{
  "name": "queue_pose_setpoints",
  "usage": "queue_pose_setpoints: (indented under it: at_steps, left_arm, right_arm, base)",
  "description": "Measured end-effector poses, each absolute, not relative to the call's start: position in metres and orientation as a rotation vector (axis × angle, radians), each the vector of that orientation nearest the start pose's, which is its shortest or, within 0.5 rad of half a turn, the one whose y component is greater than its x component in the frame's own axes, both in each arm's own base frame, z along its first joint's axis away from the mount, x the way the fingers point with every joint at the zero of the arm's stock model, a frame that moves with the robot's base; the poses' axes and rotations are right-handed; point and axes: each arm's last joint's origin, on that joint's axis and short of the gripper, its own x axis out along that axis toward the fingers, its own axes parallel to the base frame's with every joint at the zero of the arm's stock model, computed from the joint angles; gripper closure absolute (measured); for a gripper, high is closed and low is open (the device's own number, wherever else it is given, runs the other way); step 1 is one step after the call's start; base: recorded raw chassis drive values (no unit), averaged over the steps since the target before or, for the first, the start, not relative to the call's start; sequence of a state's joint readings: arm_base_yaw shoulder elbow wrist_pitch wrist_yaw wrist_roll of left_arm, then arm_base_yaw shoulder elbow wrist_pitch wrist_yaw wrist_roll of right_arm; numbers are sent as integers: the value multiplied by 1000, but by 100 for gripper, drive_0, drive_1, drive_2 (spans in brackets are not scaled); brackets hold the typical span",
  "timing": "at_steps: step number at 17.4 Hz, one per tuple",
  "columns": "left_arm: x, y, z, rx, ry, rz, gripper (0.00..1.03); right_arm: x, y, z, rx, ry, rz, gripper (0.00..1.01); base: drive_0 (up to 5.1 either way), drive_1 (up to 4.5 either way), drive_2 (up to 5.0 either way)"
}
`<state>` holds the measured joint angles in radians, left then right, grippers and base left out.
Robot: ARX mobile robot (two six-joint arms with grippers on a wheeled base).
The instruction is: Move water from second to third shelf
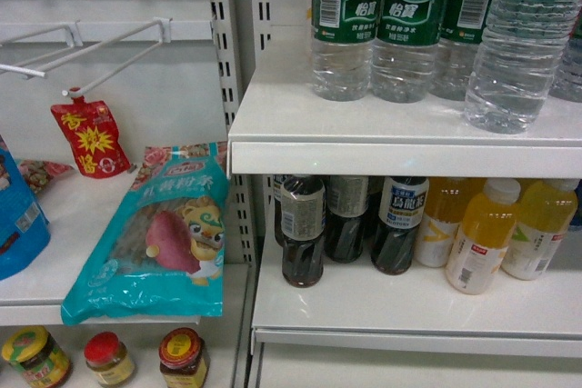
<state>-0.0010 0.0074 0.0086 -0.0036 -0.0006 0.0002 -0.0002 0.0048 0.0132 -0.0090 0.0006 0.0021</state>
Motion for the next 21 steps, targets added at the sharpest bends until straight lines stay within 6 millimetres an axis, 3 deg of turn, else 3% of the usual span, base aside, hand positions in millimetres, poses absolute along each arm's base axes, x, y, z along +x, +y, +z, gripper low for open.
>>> queue_pose_setpoints:
  at_steps: [2,4,7,9,12,21]
  left_arm:
    - [98,0,166,0,2,-1,5]
    - [98,0,166,0,2,0,5]
    - [98,0,166,0,2,0,5]
    - [98,0,166,0,2,0,5]
    - [98,0,166,0,2,0,5]
    - [98,0,166,0,2,0,5]
  right_arm:
    - [97,0,167,2,-5,0,99]
    - [97,0,167,2,-6,0,76]
    - [97,0,167,2,-6,0,61]
    - [97,0,167,2,-6,0,43]
    - [97,0,167,2,-6,0,2]
    - [97,0,167,2,-6,0,3]
  base:
    - [0,0,0]
    - [0,0,0]
    - [0,0,0]
    - [0,0,0]
    - [0,0,0]
    - [0,0,0]
